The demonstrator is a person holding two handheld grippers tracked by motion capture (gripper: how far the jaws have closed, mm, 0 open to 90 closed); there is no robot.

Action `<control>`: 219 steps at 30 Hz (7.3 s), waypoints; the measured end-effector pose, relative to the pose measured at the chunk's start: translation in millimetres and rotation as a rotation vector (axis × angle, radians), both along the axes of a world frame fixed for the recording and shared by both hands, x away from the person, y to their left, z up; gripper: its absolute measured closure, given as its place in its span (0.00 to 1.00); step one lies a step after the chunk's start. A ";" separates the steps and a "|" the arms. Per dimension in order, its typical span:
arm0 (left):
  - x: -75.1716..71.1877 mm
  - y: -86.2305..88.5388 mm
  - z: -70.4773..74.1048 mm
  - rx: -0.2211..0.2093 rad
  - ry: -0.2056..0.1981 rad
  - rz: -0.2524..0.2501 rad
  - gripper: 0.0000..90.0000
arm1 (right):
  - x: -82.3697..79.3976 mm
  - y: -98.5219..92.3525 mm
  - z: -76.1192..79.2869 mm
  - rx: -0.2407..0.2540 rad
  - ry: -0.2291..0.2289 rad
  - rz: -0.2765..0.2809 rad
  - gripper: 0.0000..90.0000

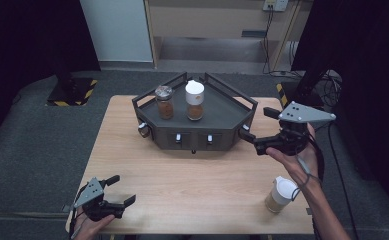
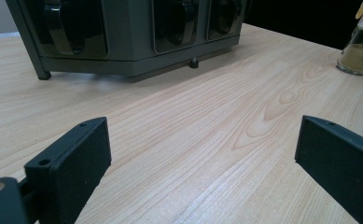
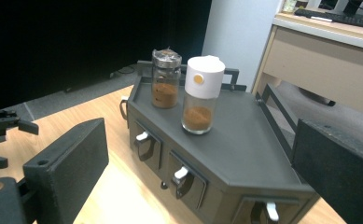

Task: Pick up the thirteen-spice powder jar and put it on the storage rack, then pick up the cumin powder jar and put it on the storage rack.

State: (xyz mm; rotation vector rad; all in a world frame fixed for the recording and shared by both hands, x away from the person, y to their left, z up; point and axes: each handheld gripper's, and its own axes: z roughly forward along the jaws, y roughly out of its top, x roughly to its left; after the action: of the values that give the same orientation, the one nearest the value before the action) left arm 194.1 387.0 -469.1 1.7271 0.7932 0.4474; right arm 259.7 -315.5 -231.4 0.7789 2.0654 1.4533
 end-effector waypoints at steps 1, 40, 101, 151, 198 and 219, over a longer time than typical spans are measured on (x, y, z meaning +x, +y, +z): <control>0.1 0.0 -0.1 0.000 0.000 -0.001 0.02 | -3.1 -2.9 -2.4 0.006 0.000 -0.004 0.04; -1.1 0.1 -0.2 0.001 -0.017 -0.010 0.03 | -96.1 -53.5 -114.5 0.082 -0.034 -0.165 0.02; -2.0 -0.4 -0.2 0.004 -0.039 -0.025 0.03 | -127.4 -75.2 -188.2 0.125 0.006 -0.246 0.02; -2.1 -0.9 0.4 0.009 -0.036 -0.025 0.03 | -99.1 -69.6 -184.1 0.055 0.169 -0.291 0.10; -1.2 -0.7 -0.4 0.007 -0.032 -0.024 0.03 | -38.4 -20.5 -103.2 -0.039 0.173 -0.172 0.34; -1.0 -0.5 -0.5 0.005 -0.032 -0.027 0.03 | 5.7 15.9 -39.4 -0.053 0.196 -0.121 0.34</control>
State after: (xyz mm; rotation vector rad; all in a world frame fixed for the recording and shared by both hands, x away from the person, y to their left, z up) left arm 193.1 386.6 -469.7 1.7292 0.7457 0.4586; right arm 265.4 -299.6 -270.9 1.0423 2.1483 1.2957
